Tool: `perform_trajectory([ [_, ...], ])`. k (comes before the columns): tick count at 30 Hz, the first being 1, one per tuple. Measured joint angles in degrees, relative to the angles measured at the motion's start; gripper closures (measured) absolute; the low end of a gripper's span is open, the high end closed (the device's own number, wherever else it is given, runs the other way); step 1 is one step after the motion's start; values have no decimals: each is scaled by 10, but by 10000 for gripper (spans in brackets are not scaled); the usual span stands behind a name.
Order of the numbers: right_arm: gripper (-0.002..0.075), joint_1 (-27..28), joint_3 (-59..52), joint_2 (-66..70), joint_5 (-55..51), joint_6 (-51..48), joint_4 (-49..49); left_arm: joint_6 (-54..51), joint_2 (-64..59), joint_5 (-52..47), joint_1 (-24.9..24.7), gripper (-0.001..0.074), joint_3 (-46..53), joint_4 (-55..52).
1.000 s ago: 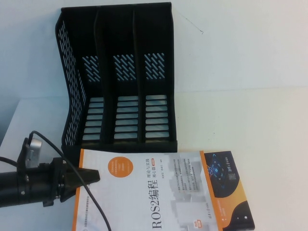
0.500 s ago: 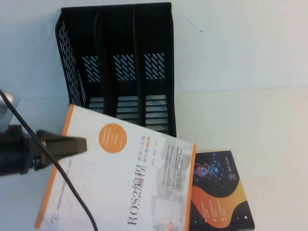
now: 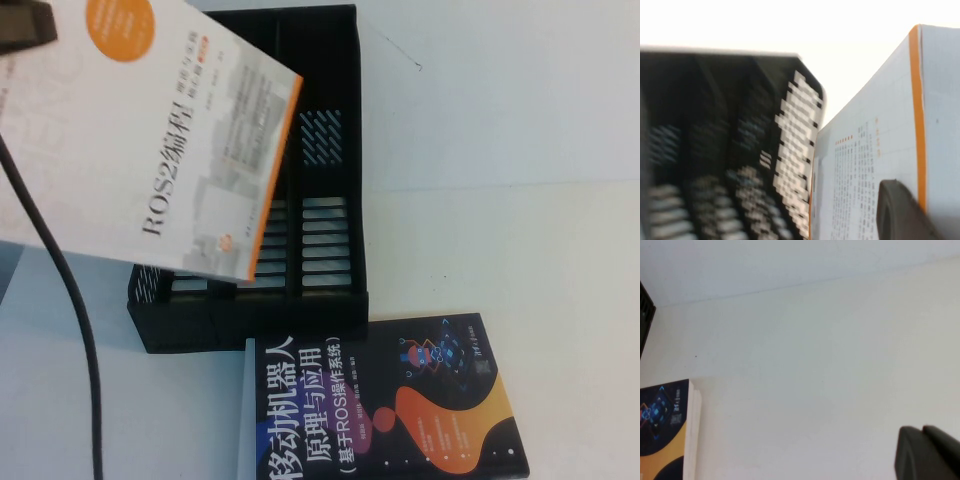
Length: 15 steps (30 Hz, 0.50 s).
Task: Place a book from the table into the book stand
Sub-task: Place the book on the book shelf
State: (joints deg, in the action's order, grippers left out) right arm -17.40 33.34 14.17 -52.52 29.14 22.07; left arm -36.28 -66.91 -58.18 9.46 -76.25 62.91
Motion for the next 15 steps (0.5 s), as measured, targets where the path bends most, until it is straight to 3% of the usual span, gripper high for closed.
perform_trajectory([
  [5, 727, 0, 0, 0, 0, 0, 1, 58, -18, 45, 0, 629, -65, -66],
  [15, 727, 0, 0, 0, 16, 11, 3, 62, -81, 81, 0, 629, -124, -72],
])
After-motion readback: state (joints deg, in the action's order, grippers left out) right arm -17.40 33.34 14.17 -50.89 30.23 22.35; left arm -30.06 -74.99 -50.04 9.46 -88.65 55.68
